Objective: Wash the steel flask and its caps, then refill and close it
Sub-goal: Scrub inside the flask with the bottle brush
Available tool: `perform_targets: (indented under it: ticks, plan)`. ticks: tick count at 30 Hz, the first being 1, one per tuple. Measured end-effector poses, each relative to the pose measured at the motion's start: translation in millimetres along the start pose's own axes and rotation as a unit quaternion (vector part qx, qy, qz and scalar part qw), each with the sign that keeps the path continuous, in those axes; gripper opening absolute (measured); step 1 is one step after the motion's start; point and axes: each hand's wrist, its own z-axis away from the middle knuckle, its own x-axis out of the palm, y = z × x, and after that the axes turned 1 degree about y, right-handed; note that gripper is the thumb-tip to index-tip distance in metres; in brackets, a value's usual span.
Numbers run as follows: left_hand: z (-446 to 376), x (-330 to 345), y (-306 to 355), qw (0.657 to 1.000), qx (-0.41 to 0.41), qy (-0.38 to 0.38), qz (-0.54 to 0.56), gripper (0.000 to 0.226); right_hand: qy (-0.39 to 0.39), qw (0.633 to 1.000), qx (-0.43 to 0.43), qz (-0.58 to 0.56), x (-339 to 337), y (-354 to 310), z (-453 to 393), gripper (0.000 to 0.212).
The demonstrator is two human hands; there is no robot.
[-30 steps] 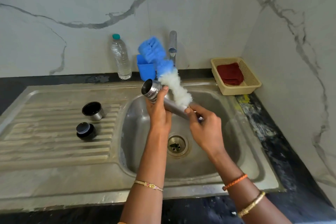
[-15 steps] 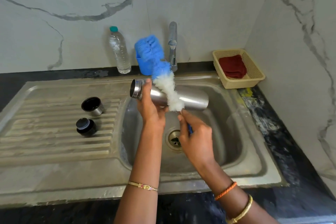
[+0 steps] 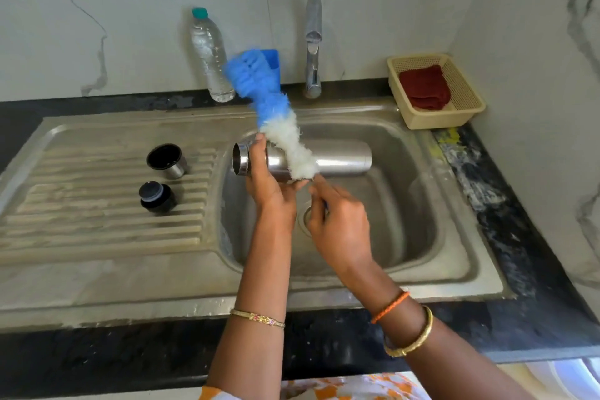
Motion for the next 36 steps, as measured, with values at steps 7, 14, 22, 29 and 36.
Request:
perform_targets:
  ticks: [7,14,22,29,36]
  plan:
    - [-3.3,-25.2,8.5,1.000,0.007,0.009,-0.003,0.063,0.011,0.980,0.192,0.046,-27.0,73.2,2.2,0.027]
    - [9.4,-22.4,-6.8,0.997,-0.074,0.017,-0.031,0.048,-0.027,0.998,0.047,0.041,-13.2,8.8,22.9,0.039]
    - [9.6,-22.6,8.7,0.998,-0.064,-0.001,0.015,0.058,0.003,0.994,0.107,-0.016,-35.5,56.4,30.9,0.036]
    - [21.0,-13.0,6.3,0.998,-0.060,0.007,0.013,0.054,0.007,0.995,0.096,-0.013,-28.3,32.6,19.1,0.039]
    - [26.6,-9.8,-1.4,0.995,-0.074,-0.007,0.060,0.056,0.029,1.000,-0.003,0.010,-11.2,19.6,42.3,0.051]
